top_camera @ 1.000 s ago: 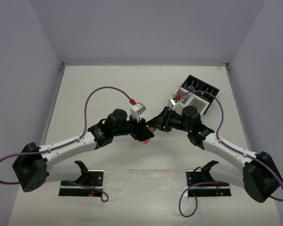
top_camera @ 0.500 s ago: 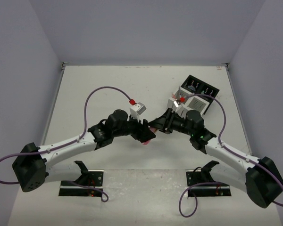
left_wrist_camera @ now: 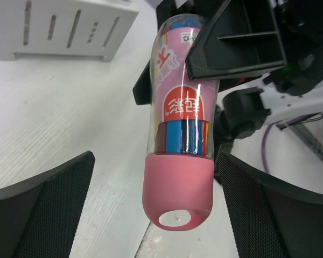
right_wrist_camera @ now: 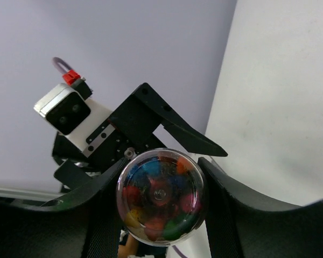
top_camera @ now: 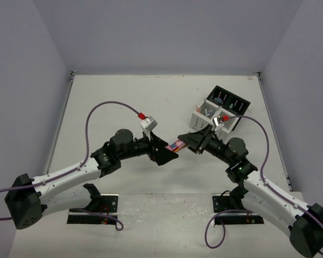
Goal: Sort the stationery into containers
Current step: Place the stationery in the storage box.
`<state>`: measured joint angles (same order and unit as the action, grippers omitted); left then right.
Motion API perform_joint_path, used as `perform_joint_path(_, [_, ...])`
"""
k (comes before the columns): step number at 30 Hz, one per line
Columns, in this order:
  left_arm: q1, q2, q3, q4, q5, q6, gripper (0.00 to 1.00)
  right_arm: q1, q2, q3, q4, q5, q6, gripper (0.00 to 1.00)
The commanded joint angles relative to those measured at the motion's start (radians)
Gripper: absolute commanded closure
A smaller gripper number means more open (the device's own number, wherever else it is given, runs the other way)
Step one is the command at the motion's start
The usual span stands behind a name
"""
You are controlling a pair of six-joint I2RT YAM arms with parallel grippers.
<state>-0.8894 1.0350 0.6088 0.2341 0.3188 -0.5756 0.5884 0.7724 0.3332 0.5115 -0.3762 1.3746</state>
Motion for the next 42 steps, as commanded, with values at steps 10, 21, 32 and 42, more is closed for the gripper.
perform_joint_path(10, [0.006,0.053,-0.012,0.437,0.186,-0.192,0.40,-0.001,-0.121,0.002,0.128,0.112,0.121,1.00])
perform_joint_path(21, [0.006,0.034,0.096,0.219,0.123,-0.146,1.00,-0.001,-0.115,-0.003,0.138,0.158,0.093,1.00])
perform_joint_path(32, [0.006,-0.013,0.233,-0.027,-0.004,0.016,1.00,-0.001,-0.179,0.024,-0.042,0.186,-0.076,0.06])
perform_joint_path(42, [0.007,0.076,0.342,-0.057,-0.077,0.063,1.00,-0.002,-0.261,0.103,-0.372,0.329,-0.167,0.01])
